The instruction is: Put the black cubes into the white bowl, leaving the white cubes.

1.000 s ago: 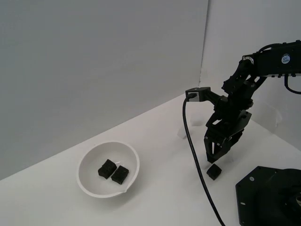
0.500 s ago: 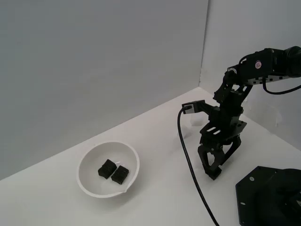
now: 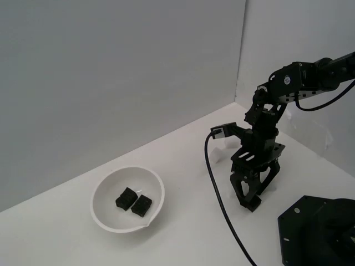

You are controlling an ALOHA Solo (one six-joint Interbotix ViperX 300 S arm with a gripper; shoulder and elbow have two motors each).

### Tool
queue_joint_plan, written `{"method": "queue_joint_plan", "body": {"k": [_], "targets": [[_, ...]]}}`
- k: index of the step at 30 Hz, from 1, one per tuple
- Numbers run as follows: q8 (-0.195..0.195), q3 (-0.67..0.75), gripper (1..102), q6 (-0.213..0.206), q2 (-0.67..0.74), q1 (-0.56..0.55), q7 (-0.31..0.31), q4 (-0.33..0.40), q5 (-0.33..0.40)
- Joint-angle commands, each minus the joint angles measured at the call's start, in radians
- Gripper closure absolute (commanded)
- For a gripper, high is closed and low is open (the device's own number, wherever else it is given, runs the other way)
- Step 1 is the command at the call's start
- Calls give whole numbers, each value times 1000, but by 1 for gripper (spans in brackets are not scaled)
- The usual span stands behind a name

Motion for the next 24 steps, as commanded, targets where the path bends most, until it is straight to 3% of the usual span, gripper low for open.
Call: {"method": "queue_joint_plan", "body": {"k": [1, 11, 24], "targets": [[12, 5, 15, 2, 2, 2, 2, -2, -2], [12, -32, 22, 2, -37, 2, -11, 12, 9], [12, -23, 63, 3, -28, -9, -11, 18, 17]]}}
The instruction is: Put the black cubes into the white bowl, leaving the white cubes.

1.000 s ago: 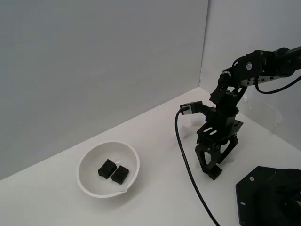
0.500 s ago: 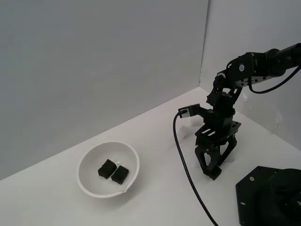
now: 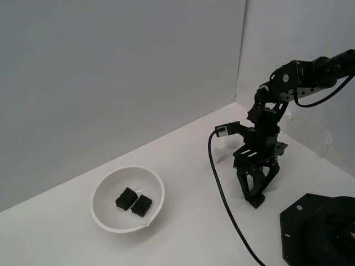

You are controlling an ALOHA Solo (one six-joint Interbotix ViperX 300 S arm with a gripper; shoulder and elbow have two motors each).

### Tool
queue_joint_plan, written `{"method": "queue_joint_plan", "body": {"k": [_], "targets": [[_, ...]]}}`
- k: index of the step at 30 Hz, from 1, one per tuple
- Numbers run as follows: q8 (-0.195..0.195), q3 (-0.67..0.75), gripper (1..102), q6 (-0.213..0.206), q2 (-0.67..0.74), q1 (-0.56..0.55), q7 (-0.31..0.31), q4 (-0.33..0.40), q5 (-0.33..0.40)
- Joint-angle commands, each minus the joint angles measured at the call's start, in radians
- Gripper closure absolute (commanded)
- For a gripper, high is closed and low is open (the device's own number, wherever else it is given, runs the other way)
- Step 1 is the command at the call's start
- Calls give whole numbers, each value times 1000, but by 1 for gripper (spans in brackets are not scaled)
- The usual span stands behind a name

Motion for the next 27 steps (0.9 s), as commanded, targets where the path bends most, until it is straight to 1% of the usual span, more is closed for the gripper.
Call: {"method": "queue_joint_plan", "body": {"k": [1, 3, 7, 11, 16, 19, 23, 27], "targets": [[12, 21, 65, 0, 15, -5, -3, 21, 21], [11, 34, 69, 0, 28, -17, 2, 21, 21], [9, 75, 88, 0, 69, -26, 32, 20, 21], [9, 121, 100, 0, 114, -26, 64, 17, 17], [6, 195, 100, 2, 189, -26, 72, 5, 3], [-3, 252, 100, 0, 245, -26, 74, -21, -23], [-3, 321, 100, 0, 314, -26, 74, -57, -57], [-12, 387, 100, -15, 380, -28, 74, -72, -71]]}}
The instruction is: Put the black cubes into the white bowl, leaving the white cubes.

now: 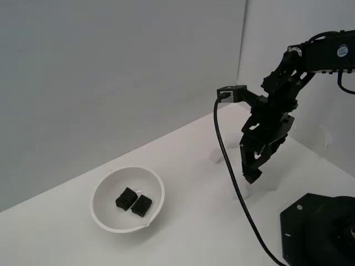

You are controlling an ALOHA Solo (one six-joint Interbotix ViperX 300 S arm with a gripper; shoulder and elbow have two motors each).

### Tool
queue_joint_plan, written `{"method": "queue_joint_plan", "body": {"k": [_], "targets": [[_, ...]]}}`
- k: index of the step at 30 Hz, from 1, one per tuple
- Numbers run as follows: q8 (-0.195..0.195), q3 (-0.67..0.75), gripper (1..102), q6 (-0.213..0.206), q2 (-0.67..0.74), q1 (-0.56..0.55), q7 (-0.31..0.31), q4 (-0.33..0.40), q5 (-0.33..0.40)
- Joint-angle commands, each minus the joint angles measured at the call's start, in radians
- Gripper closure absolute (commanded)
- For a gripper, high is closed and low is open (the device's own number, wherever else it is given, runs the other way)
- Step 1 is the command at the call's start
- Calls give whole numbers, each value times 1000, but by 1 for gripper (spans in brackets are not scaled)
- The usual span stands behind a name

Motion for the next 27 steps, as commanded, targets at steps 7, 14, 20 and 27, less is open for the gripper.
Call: {"method": "queue_joint_plan", "body": {"k": [7, 14, 20, 27], "targets": [[-9, 141, 100, -51, 135, -20, -21, -32, -37], [-26, 196, 100, -124, 189, -83, -129, -46, -51], [-35, 187, 100, -186, 183, -183, -204, -55, -61], [-89, 137, 100, -190, 132, -333, -296, -110, -118]]}}
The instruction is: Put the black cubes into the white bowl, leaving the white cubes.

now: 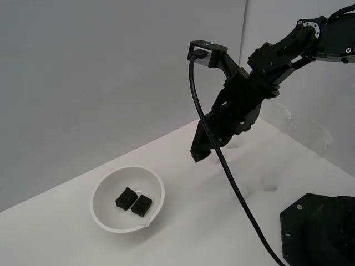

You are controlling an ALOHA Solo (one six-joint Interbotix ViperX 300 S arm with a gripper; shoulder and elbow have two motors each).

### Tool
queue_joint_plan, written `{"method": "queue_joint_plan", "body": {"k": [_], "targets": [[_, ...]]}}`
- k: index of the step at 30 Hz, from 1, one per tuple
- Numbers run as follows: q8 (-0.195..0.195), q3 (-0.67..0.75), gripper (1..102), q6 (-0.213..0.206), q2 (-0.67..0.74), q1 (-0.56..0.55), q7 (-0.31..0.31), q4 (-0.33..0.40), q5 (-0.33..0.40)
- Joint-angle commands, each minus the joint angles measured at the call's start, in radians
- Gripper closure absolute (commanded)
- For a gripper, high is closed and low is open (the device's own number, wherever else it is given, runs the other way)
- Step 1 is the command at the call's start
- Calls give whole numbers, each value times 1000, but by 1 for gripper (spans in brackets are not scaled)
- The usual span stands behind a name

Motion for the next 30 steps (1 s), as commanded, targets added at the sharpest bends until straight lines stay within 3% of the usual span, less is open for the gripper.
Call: {"method": "queue_joint_plan", "body": {"k": [1, 9, 21, 30], "targets": [[2, -12, 100, -28, -14, -57, -25, -46, -54], [-11, -141, 101, -37, -143, -181, -101, -114, -123], [-11, -316, 100, -54, -319, -279, -207, -193, -201], [-3, -350, 98, -114, -354, -293, -224, -207, -215]]}}
